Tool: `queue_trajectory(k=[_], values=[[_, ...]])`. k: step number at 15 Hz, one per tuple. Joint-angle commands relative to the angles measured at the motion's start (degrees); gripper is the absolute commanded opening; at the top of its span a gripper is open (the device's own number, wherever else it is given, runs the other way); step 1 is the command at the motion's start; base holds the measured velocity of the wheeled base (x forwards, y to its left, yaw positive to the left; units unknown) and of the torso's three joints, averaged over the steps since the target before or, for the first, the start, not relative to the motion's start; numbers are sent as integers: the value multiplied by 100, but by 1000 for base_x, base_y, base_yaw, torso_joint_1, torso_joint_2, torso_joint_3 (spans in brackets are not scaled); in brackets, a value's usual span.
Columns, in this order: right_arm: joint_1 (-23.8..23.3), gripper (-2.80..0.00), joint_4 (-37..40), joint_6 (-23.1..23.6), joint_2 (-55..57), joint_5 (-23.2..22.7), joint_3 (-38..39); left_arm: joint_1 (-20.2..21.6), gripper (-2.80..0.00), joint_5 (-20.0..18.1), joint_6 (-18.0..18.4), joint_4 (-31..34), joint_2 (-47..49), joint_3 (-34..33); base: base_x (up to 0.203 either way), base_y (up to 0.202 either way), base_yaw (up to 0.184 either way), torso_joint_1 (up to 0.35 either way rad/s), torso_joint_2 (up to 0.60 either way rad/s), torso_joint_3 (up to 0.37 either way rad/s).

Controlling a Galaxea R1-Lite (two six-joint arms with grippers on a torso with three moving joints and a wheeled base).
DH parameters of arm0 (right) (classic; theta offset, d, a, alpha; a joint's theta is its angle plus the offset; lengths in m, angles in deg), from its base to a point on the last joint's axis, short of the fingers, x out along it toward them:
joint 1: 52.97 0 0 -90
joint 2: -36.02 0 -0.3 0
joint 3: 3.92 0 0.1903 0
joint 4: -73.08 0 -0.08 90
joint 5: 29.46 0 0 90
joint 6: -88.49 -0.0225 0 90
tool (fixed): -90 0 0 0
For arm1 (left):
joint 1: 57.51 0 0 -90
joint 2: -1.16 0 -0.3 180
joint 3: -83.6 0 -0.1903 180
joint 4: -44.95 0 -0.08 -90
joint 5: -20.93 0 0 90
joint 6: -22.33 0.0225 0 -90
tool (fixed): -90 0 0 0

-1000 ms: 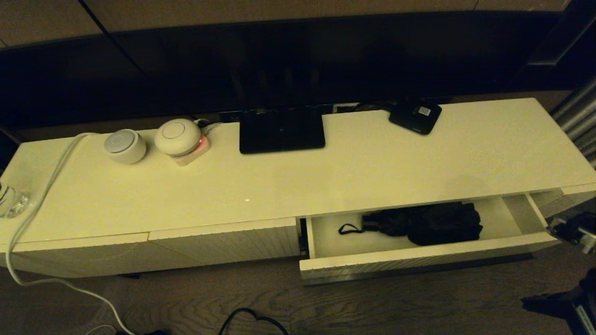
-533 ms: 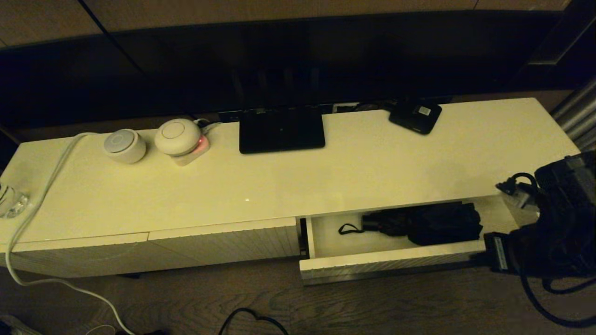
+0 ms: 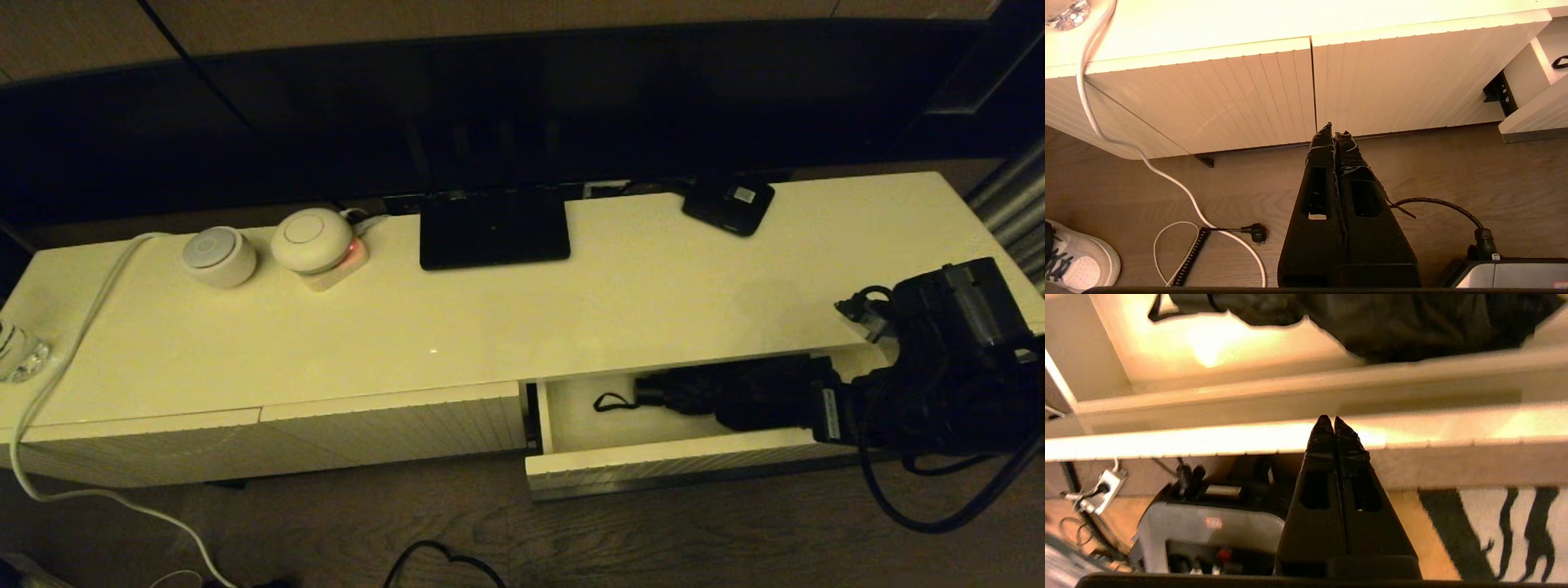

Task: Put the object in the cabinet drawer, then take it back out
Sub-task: Open the drawer

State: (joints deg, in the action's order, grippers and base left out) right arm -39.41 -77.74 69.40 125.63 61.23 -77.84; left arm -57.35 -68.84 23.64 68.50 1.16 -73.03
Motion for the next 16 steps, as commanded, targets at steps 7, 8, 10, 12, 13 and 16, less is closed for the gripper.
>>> queue_trajectory(k=[7, 8, 10, 12, 13, 16], values=[[95, -280, -711, 257, 369, 49, 476, 2, -280, 3, 0, -1, 0, -18, 0, 0, 0, -1, 0, 6], [95, -280, -751, 257, 346, 55, 468, 2, -280, 3, 0, -1, 0, -18, 0, 0, 0, 0, 0, 0], [86, -280, -749, 257, 364, 63, 485, 2, -280, 3, 0, -1, 0, -18, 0, 0, 0, 0, 0, 0], [86, -280, -774, 265, 290, 77, 492, 2, -280, 3, 0, -1, 0, -18, 0, 0, 0, 0, 0, 0], [88, -280, -782, 270, 189, 92, 457, 2, -280, 3, 0, -1, 0, -18, 0, 0, 0, 0, 0, 0], [97, -280, -717, 567, -218, 80, 434, 2, -280, 3, 0, -1, 0, -18, 0, 0, 0, 0, 0, 0]])
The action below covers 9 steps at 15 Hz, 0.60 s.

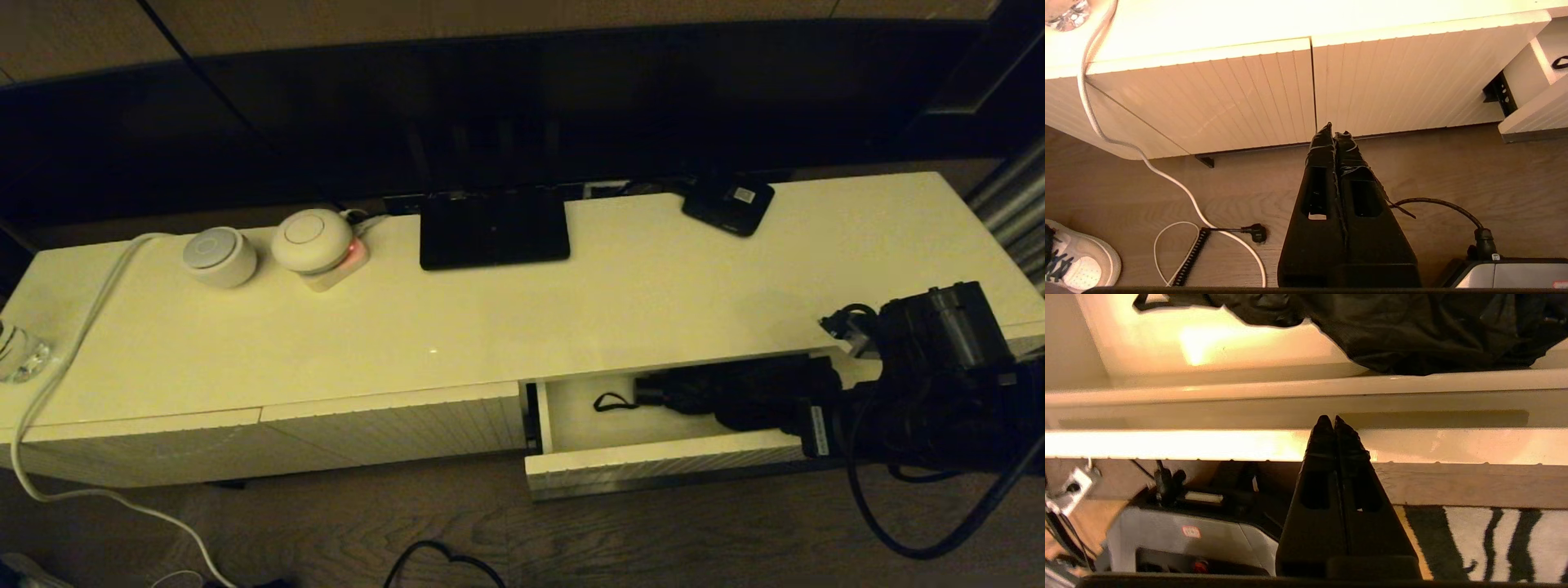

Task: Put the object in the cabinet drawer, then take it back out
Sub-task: Open the drawer

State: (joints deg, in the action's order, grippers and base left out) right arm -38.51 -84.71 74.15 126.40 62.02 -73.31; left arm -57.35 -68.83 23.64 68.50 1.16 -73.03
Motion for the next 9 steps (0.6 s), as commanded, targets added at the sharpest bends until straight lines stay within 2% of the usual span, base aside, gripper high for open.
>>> queue_trajectory(k=[1, 4, 9], values=[[25, -280, 7, 178, -445, -6, -26, 2, -280, 2, 0, 0, 0, -18, 0, 0, 0, 0, 0, 0], [110, -280, 2, 212, -626, 11, -30, 2, -280, 2, 0, 0, 0, -18, 0, 0, 0, 0, 0, 0], [69, -280, -106, 158, 3, 203, 55, 2, -280, 2, 0, 0, 0, -18, 0, 0, 0, 0, 0, 0]])
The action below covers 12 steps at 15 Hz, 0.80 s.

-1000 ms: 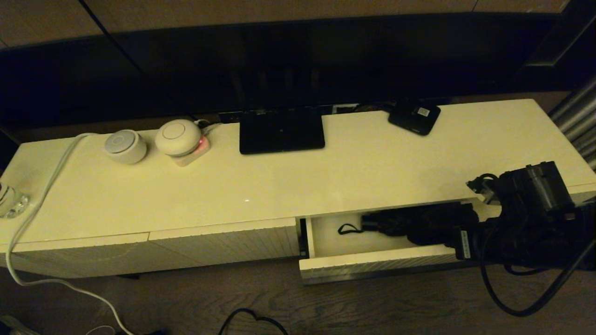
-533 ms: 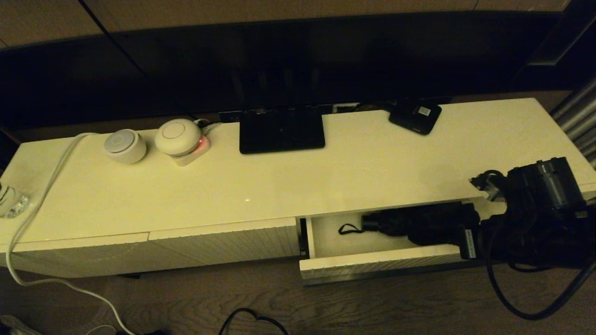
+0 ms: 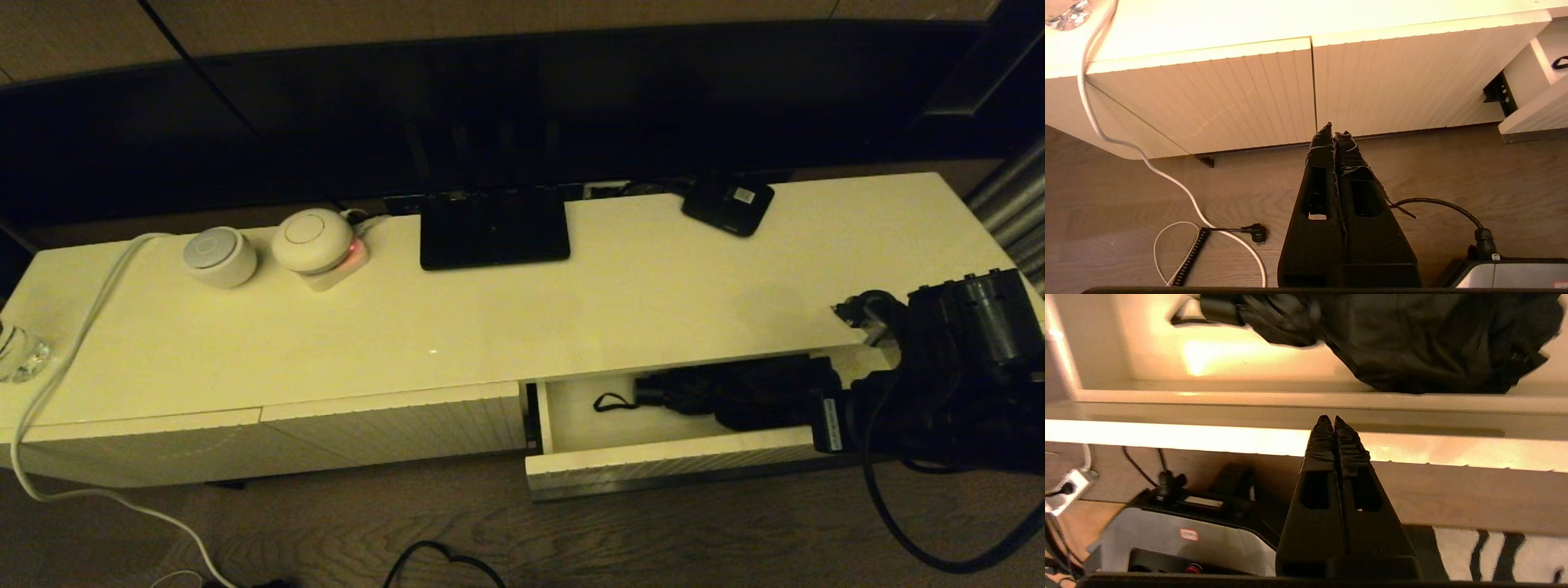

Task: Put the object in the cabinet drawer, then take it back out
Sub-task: Open the drawer

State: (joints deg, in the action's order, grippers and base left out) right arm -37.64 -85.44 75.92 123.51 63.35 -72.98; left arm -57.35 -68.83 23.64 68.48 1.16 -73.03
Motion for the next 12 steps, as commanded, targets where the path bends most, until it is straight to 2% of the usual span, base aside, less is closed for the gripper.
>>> queue_trajectory(k=[1, 4, 12], values=[[-38, -280, -245, -31, 439, 147, 46, 2, -280, 2, 0, 2, 0, -18, 0, 0, 0, 0, 0, 0], [-167, -280, -1167, -27, 671, 365, 216, 2, -280, 2, 0, 2, 0, -18, 0, 0, 0, 0, 0, 0], [-192, -280, -1208, 198, 1104, 404, 517, 2, -280, 2, 0, 2, 0, -18, 0, 0, 0, 0, 0, 0]])
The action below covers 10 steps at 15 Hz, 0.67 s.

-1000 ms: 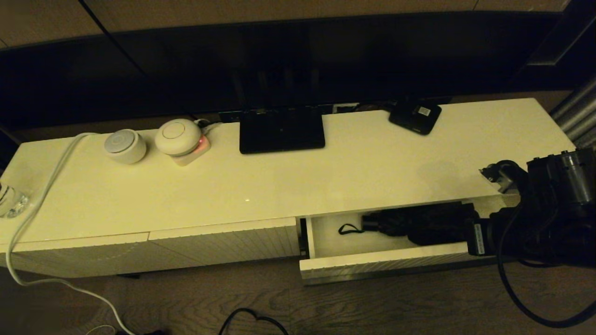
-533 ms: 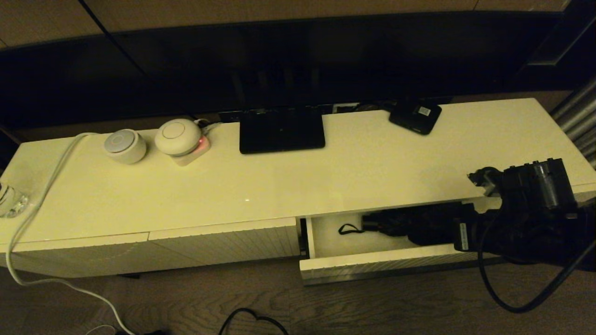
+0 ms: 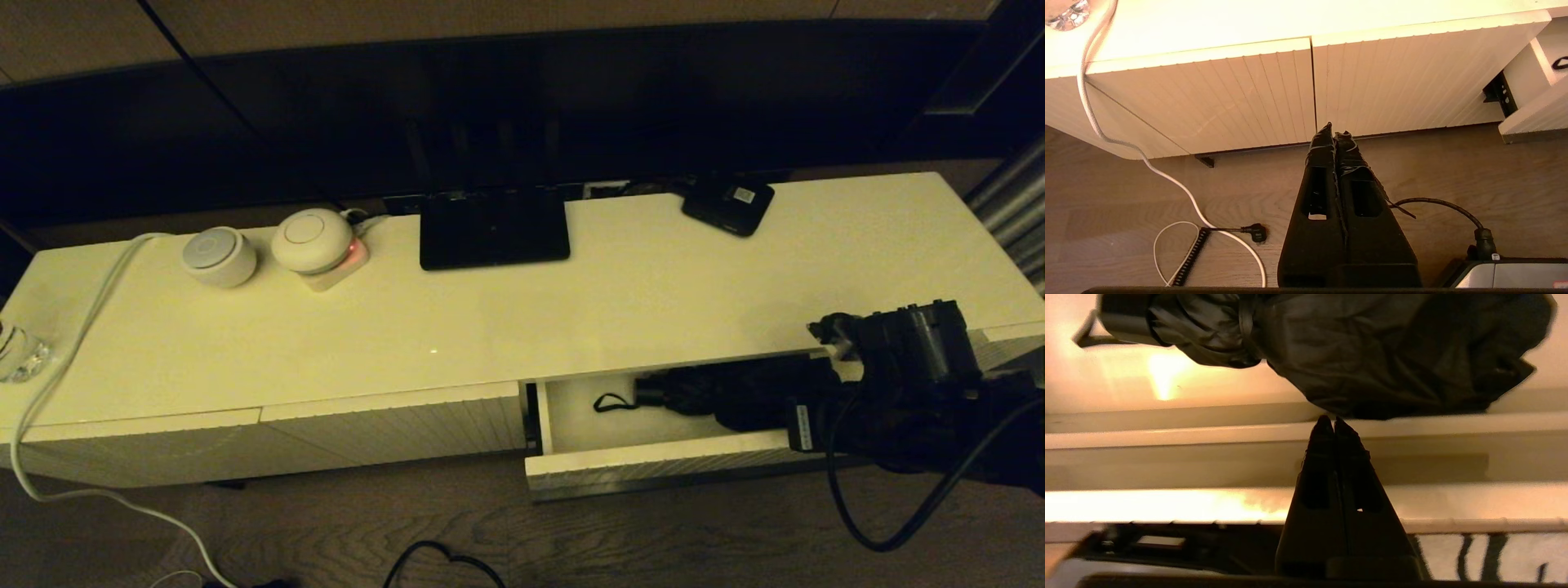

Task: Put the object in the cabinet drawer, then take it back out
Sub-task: Open the drawer

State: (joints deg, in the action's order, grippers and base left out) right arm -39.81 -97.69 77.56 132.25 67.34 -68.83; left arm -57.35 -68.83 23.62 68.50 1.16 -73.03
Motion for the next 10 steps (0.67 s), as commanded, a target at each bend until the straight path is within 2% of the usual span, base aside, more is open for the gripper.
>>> queue_trajectory(k=[1, 7, 10], values=[[28, -280, 16, 53, 315, 6, 125, 2, -280, 2, 3, -1, 0, -18, 0, 0, 0, 0, 0, 0], [38, -280, 167, 91, 467, 159, 79, 2, -280, 2, 3, -1, 0, -18, 0, 0, 0, 0, 0, 0], [38, -280, 698, 143, 445, 164, -10, 2, -280, 2, 3, -1, 0, -18, 0, 0, 0, 0, 0, 0]])
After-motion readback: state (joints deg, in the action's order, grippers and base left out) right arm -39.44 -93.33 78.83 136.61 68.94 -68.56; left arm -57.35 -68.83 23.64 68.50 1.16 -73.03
